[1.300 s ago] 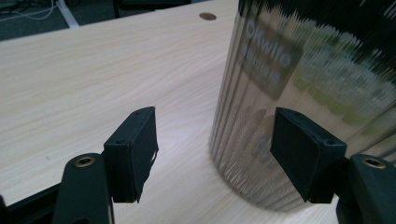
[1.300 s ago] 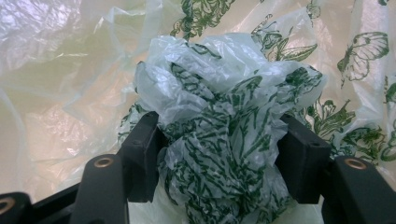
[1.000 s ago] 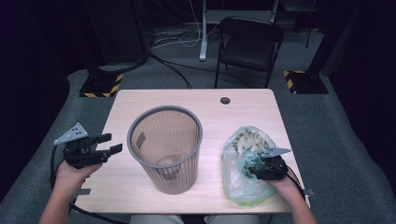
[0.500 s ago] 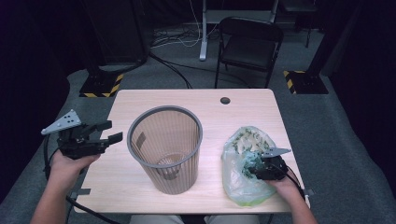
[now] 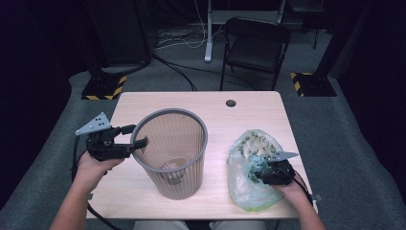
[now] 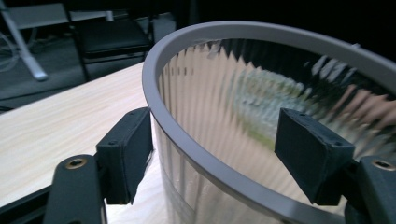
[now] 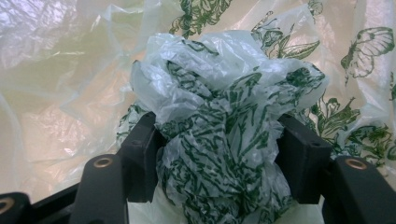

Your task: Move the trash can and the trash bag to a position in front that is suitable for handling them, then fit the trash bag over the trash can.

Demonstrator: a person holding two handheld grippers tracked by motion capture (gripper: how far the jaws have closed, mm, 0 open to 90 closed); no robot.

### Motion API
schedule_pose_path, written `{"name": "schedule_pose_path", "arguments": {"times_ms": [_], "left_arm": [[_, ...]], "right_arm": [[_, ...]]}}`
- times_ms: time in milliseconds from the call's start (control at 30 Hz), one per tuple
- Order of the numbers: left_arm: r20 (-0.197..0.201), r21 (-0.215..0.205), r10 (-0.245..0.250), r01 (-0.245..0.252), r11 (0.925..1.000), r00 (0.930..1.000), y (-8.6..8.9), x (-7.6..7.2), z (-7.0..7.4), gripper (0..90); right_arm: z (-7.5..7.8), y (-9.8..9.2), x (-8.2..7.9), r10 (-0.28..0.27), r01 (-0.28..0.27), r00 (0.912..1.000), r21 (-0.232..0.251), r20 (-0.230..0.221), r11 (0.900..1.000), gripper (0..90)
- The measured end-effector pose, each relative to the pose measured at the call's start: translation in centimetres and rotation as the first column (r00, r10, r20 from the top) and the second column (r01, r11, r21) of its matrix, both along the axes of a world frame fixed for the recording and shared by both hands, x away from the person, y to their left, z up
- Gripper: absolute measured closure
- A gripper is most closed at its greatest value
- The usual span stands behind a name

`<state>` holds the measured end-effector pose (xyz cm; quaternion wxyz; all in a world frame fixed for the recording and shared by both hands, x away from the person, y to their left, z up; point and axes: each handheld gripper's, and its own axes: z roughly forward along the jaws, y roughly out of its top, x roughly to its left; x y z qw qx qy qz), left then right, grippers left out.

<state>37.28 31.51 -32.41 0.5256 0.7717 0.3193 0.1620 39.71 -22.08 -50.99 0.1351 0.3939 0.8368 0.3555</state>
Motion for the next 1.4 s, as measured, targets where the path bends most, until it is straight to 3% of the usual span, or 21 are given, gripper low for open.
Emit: {"name": "schedule_pose_path", "arguments": {"times_ms": [300,667,933,1067,1167,1267,1400], "left_arm": [[-0.009,-0.009,0.001,-0.001,1.0000,1.0000,-0.8,0.3,-0.5,29.0],[0.001,-0.012,-0.088,0.088,0.9961,0.9961,-4.0,-0.4,-0.6,29.1],[-0.002,-0.011,-0.168,0.168,0.9857,0.9858,-6.1,-0.9,-0.6,29.1],[0.003,-0.012,-0.168,0.168,0.9856,0.9857,-6.2,-0.9,-0.6,28.7],[-0.005,-0.013,-0.133,0.133,0.9910,0.9910,-6.0,-0.8,-0.5,28.0],[0.008,-0.059,-0.098,0.098,0.9934,0.9952,-4.9,-0.8,0.1,27.8],[0.025,-0.047,-0.080,0.081,0.9956,0.9965,-4.1,-0.9,0.5,27.9]], "right_arm": [[0.0,0.0,0.0,0.001,-0.001,1.0000,0.000,-0.001,1.000,38.4],[0.0,0.0,0.1,0.005,-0.005,1.0000,0.002,-0.002,1.000,38.4],[0.0,0.0,0.1,0.006,-0.006,1.0000,-0.003,-0.003,1.000,38.4],[0.0,0.1,0.2,0.006,-0.006,1.0000,-0.009,-0.003,1.000,38.4],[0.1,0.2,0.2,0.009,-0.009,1.0000,-0.017,-0.002,1.000,38.5],[0.1,0.2,0.3,0.011,-0.011,0.9999,-0.022,-0.001,1.000,38.5],[0.1,0.3,0.4,0.013,-0.013,0.9999,-0.028,0.003,1.000,39.1]]}}
